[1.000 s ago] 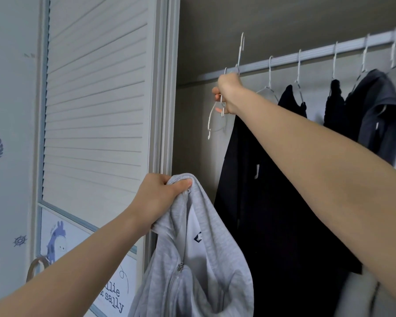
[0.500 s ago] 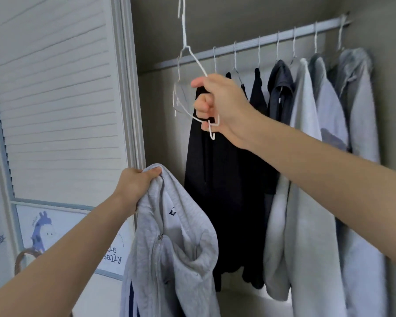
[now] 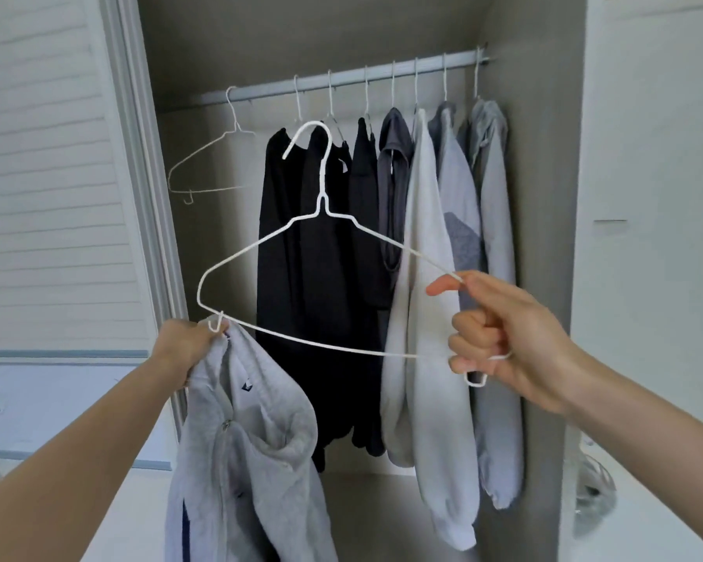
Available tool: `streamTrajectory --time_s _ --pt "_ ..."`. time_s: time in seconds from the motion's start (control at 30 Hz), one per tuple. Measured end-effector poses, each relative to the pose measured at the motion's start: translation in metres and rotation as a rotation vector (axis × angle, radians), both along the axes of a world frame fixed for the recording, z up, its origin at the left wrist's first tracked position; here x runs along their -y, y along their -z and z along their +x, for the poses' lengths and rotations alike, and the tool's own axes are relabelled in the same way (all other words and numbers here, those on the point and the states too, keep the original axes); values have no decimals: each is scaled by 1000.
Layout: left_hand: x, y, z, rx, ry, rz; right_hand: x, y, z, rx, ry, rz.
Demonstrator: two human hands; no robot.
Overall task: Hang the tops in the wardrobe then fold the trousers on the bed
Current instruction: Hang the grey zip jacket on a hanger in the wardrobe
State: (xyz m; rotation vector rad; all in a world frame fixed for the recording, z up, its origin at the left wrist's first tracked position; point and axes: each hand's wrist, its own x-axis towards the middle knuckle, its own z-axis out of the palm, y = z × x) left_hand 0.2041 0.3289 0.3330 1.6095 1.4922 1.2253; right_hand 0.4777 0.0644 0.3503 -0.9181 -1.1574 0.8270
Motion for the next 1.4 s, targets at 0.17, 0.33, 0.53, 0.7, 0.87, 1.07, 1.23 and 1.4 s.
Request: streamTrajectory --time_s 0.17,0.33,0.53,0.7,0.87,1.07,1.23,1.4 --pt "11 -7 2 -57 56 43 18 12 28 56 50 -93" --pt "30 -14 30 -145 235 161 5 32 31 147 39 -133" --pt "60 -28 62 -84 312 242 -25 67 8 312 55 -74" --pt "87 -61 76 137 324 180 -40 77 -3 118 7 80" --pt "103 -82 65 -188 447 540 -35 46 13 -41 17 205" --pt "98 -72 66 -371 351 763 -25 28 22 -52 -208 70" --pt "86 -69 61 -168 245 695 -37 25 45 440 600 92" --pt "94 -72 63 -28 297 710 -27 71 -5 911 361 285"
